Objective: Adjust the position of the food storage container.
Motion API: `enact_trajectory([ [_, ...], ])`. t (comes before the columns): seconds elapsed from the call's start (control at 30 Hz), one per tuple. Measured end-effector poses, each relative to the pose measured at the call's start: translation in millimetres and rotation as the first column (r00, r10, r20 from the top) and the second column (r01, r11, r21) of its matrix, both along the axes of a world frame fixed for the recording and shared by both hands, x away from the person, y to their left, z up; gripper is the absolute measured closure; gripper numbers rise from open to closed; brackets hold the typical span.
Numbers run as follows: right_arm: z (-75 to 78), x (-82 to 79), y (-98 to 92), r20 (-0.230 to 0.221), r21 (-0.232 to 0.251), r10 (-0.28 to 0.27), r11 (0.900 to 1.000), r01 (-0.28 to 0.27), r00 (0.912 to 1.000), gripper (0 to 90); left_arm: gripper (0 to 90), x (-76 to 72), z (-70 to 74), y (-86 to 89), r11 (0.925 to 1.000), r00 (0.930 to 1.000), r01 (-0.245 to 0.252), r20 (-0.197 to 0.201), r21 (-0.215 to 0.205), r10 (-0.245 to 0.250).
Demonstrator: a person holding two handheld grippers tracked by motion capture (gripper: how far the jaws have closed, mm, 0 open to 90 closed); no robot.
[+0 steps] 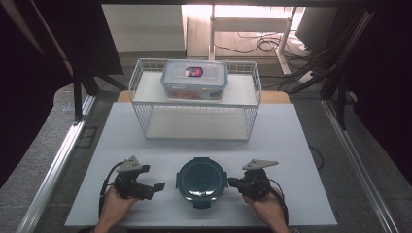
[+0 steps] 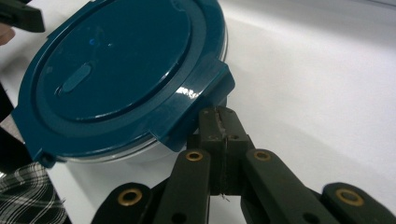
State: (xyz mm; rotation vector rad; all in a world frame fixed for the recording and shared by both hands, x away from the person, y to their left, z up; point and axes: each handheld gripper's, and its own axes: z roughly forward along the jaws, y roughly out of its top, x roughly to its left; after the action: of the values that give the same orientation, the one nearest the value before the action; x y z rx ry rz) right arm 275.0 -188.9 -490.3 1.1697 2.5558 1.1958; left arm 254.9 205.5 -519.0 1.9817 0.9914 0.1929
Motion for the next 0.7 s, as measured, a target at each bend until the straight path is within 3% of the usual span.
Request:
enact_trajectory([
  [0.17, 1.8, -0.1, 2.0, 0.023, -0.027, 0.028, 0.999, -0.028, 0.9993, 89.4, 5.1, -1.4, 0.1, 1.7, 1.0000, 1.0000, -0.001, -0.002, 0.002, 0.001],
  [0.23, 3.8, -1.1, 1.0, 0.056, -0.046, 0.032, 0.999, -0.029, 0.9979, 87.1, 5.2, -3.8, -0.2, 3.9, 1.0000, 1.0000, -0.006, -0.006, -0.005, 0.006],
  [0.3, 6.5, -1.9, -3.0, 0.094, -0.060, 0.026, 0.998, -0.020, 0.9952, 79.2, 5.2, -6.8, -0.8, 6.0, 1.0000, 0.9999, -0.007, -0.007, -0.001, 0.007],
  [0.4, 8.7, -2.1, -13.2, 0.122, -0.041, 0.010, 0.999, -0.005, 0.9925, 62.1, 5.2, -11.1, -2.0, 8.1, 0.9999, 0.9999, -0.011, -0.008, 0.004, 0.011],
  [0.57, 8.1, -1.5, -26.2, 0.127, 0.004, 0.021, 1.000, -0.022, 0.9917, 29.6, 4.8, -16.8, -4.4, 8.0, 0.9999, 0.9999, -0.010, -0.004, 0.006, 0.010],
  [0.7, 7.1, -6.1, -28.8, 0.150, 0.023, 0.034, 0.999, -0.038, 0.9881, 14.3, 4.2, -19.7, -6.9, 5.6, 0.9997, 1.0000, -0.001, 0.000, 0.023, 0.001],
])
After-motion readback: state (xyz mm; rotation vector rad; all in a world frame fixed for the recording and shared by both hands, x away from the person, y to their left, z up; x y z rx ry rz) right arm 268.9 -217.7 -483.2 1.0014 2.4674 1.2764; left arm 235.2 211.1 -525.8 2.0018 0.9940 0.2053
